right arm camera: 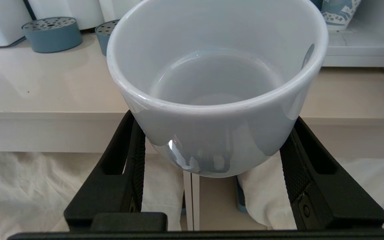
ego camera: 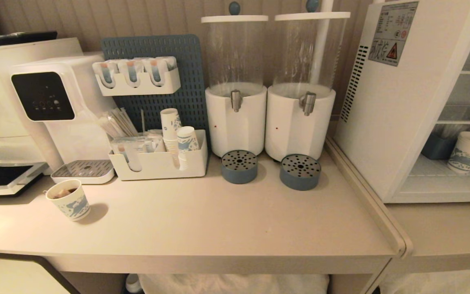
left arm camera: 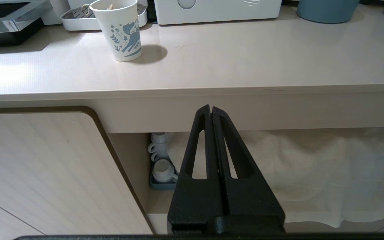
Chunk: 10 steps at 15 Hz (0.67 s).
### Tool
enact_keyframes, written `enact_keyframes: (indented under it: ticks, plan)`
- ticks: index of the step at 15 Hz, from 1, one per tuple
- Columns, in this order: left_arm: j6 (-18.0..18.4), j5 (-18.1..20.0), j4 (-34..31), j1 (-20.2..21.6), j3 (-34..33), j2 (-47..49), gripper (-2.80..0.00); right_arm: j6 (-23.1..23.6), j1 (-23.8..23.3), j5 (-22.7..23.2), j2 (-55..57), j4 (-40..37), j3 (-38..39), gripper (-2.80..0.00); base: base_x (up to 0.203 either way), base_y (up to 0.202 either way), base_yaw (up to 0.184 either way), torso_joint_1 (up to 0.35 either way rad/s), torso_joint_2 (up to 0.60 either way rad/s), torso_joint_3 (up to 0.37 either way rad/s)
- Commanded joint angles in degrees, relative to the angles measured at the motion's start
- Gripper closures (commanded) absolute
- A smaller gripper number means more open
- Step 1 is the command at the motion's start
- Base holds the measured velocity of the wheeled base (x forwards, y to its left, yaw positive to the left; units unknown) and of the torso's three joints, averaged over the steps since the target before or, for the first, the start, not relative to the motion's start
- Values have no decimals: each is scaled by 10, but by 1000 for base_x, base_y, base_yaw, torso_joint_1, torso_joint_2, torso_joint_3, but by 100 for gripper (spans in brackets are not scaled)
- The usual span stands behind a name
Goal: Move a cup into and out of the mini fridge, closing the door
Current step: Put the ceramic cup in the freezer
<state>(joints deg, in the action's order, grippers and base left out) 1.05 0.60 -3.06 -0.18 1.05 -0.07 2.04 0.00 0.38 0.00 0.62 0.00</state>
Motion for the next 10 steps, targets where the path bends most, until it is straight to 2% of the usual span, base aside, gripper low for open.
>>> enact_keyframes:
  ticks: [1, 3, 6, 10]
  plan:
    - [0, 0, 0, 0, 0, 1, 0, -2, 0, 1, 0, 2, 5, 0, 0, 0, 0, 0, 0, 0]
    - [0, -1, 0, 0, 0, 1, 0, -3, 0, 2, 0, 4, -19, 0, 0, 0, 0, 0, 0, 0]
    - [-1, -1, 0, 0, 0, 1, 0, -8, 0, 18, 30, -48, -156, 0, 0, 0, 0, 0, 0, 0]
    - [0, 0, 0, 0, 0, 1, 0, -67, -2, 17, 233, -88, -304, 0, 0, 0, 0, 0, 0, 0]
